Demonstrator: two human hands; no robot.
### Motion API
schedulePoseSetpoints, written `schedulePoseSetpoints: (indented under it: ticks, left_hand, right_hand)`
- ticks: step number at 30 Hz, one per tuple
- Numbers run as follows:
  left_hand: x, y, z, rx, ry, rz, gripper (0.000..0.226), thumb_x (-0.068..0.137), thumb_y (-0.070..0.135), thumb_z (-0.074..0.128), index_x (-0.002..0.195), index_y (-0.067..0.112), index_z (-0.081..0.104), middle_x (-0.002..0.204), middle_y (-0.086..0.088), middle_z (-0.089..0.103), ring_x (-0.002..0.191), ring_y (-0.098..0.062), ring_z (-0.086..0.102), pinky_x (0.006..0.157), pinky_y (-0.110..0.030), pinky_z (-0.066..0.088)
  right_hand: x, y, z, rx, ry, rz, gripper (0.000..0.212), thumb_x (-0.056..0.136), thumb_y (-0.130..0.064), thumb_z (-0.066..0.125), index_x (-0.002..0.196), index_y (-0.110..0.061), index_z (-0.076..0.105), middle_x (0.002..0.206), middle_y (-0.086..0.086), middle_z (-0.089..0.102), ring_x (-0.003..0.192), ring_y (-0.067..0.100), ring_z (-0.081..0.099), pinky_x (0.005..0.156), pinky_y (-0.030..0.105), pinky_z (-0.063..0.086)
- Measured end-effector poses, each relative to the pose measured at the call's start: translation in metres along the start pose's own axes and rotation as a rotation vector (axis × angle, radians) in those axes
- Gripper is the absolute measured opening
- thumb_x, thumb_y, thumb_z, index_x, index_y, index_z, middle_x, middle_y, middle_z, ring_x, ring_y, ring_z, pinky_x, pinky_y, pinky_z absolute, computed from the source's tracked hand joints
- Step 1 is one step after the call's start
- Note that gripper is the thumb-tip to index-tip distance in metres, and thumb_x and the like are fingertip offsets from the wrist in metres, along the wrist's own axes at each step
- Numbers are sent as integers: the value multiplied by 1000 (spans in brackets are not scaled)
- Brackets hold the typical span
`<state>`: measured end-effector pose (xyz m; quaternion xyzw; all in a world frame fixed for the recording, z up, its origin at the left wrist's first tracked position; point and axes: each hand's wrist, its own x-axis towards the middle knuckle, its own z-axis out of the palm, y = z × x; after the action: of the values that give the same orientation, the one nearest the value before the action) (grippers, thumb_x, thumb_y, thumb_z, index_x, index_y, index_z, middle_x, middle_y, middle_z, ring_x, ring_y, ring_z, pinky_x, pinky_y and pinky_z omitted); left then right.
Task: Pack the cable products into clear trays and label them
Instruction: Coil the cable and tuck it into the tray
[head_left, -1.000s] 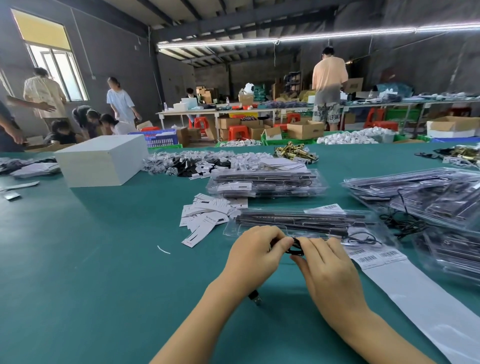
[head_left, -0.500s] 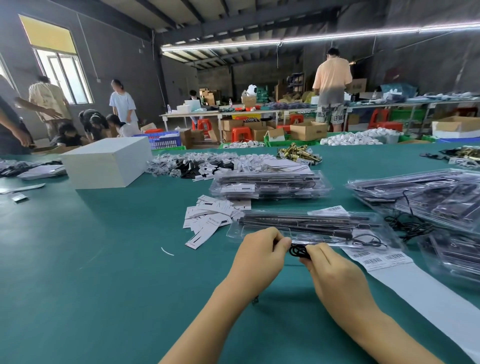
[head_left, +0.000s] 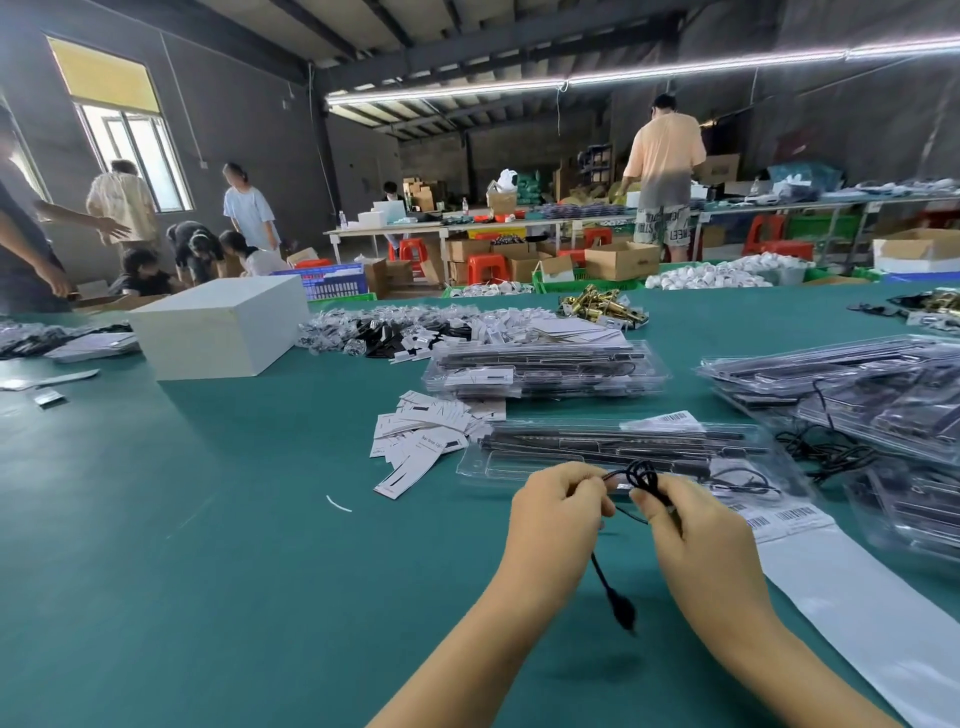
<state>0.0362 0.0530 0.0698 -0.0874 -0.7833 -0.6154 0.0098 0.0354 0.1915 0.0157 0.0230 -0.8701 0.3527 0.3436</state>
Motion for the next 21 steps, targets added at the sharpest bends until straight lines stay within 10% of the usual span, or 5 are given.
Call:
schedulePoseSetpoints:
  ticks: [8,21]
  left_hand:
    - [7,4,-15,-788,-235,-454,14,88,17,65,82,11,77,70,5,66,58,-5,60,50,-16,43]
    - [3,-11,-5,-289,-210,17,7,87,10,68,91,16,68,74,2,69,67,-7,63,69,-19,48]
  right_hand:
    - [0,-8,-2,121,-24,26,9,90,-16,63,87,-23,65,63,-12,54,62,5,52,58,14,35]
    - [1,-12,-7,388,-146,161,15,91,-20,62,92,-32,71,65,-12,66,53,4,52,54,27,44]
